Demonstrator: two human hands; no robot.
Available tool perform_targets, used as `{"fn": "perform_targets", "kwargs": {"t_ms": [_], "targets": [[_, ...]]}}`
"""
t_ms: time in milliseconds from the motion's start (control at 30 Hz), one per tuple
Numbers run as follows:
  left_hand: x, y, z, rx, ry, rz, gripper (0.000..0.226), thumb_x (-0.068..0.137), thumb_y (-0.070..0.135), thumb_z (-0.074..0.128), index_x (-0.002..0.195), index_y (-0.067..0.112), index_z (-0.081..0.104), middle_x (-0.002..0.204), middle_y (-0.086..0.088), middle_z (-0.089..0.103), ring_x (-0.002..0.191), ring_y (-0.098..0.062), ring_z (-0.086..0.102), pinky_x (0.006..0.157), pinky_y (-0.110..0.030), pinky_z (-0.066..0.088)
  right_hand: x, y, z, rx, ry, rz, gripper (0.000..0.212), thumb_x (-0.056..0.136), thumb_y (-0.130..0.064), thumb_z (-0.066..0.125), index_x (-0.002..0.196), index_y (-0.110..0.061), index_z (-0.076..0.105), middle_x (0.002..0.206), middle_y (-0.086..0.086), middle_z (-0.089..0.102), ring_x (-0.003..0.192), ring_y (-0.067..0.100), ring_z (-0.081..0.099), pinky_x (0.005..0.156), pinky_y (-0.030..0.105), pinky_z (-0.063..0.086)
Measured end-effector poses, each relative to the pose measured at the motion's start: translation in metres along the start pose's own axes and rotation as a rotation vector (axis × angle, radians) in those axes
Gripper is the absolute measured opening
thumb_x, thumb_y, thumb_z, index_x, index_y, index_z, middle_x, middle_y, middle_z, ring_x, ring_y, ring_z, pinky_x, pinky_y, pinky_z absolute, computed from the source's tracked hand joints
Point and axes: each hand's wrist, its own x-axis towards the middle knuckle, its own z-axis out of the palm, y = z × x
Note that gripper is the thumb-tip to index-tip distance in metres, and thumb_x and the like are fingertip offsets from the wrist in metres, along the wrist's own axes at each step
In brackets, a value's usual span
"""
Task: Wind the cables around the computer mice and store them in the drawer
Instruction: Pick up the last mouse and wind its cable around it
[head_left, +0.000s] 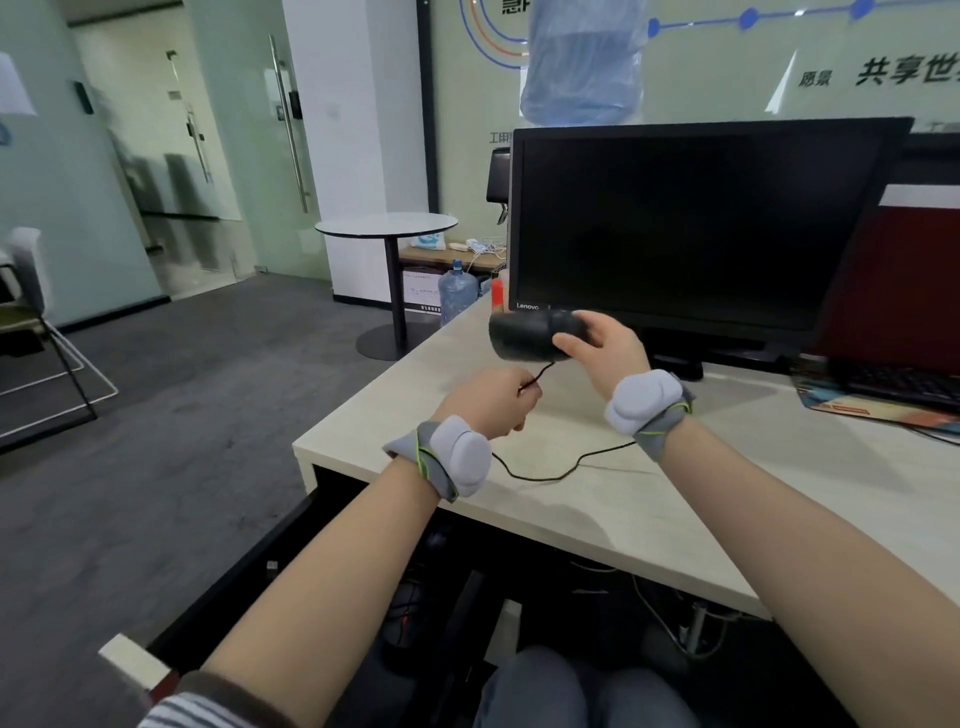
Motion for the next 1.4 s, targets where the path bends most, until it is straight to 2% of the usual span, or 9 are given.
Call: {"fn": "perform_targets", "kwargs": {"t_ms": [167,333,433,533,700,867,1067,1233,1400], "targets": [[0.003,0.005,-0.020,0.271,0.136,0.042,0.017,0.086,0.033,0.052,0.086,0.024,0.066,0.061,0.011,0.059,0.067,-0.012,0.058,0.053,-0.021,0.037,-0.006,0.007,0.001,-0.392,-0.155,-0.102,0.041,0.084,-0.024,0.064,0.123,-0.018,0.055,0.114,0.004,0.063,0.097,0.019,0.055,0.081,0.023,0.037],[0.007,-0.011,-0.037,0.069,0.240,0.144,0.007,0.082,0.032,0.065,0.079,0.028,0.061,0.080,0.011,0.062,0.076,-0.008,0.057,0.060,-0.020,0.038,-0.009,0.006,-0.006,-0.383,-0.395,-0.100,0.039,0.086,-0.022,0.062,0.124,-0.020,0.054,0.100,-0.005,0.055,0.085,0.012,0.049,0.074,0.020,0.036],[0.004,-0.020,-0.043,-0.207,0.191,0.248,0.015,0.084,0.025,0.065,0.074,0.035,0.059,0.076,0.017,0.059,0.067,0.009,0.054,0.063,-0.007,0.039,-0.009,0.002,-0.010,-0.200,-0.525,-0.070,0.038,0.088,-0.019,0.058,0.126,-0.019,0.051,0.097,-0.012,0.055,0.085,0.008,0.051,0.063,0.010,0.039],[-0.001,-0.029,-0.046,-0.453,0.198,0.235,0.015,0.086,0.025,0.062,0.082,0.039,0.063,0.075,0.016,0.060,0.054,0.007,0.048,0.053,-0.005,0.040,-0.013,0.002,-0.010,0.138,-0.624,0.065,0.030,0.092,-0.014,0.052,0.121,-0.020,0.051,0.094,-0.009,0.059,0.080,0.008,0.051,0.066,0.019,0.040],[-0.001,-0.032,-0.041,-0.815,0.220,0.176,0.022,0.090,0.003,0.052,0.097,0.018,0.066,0.069,0.021,0.070,0.069,0.005,0.064,0.066,-0.010,0.050,-0.018,-0.003,-0.002,0.802,-0.736,0.254,0.022,0.088,-0.019,0.045,0.105,-0.021,0.060,0.081,-0.007,0.067,0.073,0.007,0.060,0.069,0.023,0.044],[0.002,-0.031,-0.016,-0.494,0.317,-0.001,0.019,0.092,0.008,0.047,0.103,0.005,0.061,0.061,0.004,0.053,0.045,-0.003,0.044,0.048,-0.016,0.039,-0.012,-0.015,0.010,1.003,-0.465,0.307,0.018,0.095,-0.016,0.044,0.101,-0.017,0.060,0.090,0.002,0.067,0.081,0.014,0.065,0.072,0.021,0.056],[0.001,-0.023,-0.001,-0.139,0.113,0.011,0.022,0.095,0.026,0.041,0.106,0.019,0.060,0.063,0.011,0.062,0.055,-0.004,0.050,0.057,-0.021,0.043,-0.004,-0.010,0.008,0.506,-0.044,0.174,0.033,0.091,-0.013,0.053,0.124,-0.006,0.053,0.110,0.009,0.061,0.098,0.018,0.059,0.073,0.015,0.054],[-0.003,-0.002,-0.005,-0.035,-0.044,0.007,0.022,0.093,0.032,0.045,0.093,0.016,0.060,0.060,0.009,0.066,0.043,-0.005,0.052,0.050,-0.022,0.042,-0.005,-0.001,0.005,0.109,0.009,0.088,0.037,0.086,-0.017,0.061,0.121,-0.010,0.054,0.113,0.007,0.062,0.100,0.022,0.059,0.087,0.032,0.050],[-0.005,0.002,-0.026,0.150,0.066,0.068,0.017,0.092,0.033,0.048,0.091,0.023,0.062,0.072,0.010,0.065,0.070,-0.010,0.058,0.062,-0.026,0.043,-0.008,0.006,-0.006,-0.188,-0.185,-0.017,0.035,0.087,-0.021,0.060,0.122,-0.018,0.055,0.102,-0.005,0.056,0.091,0.013,0.052,0.081,0.024,0.039]]}}
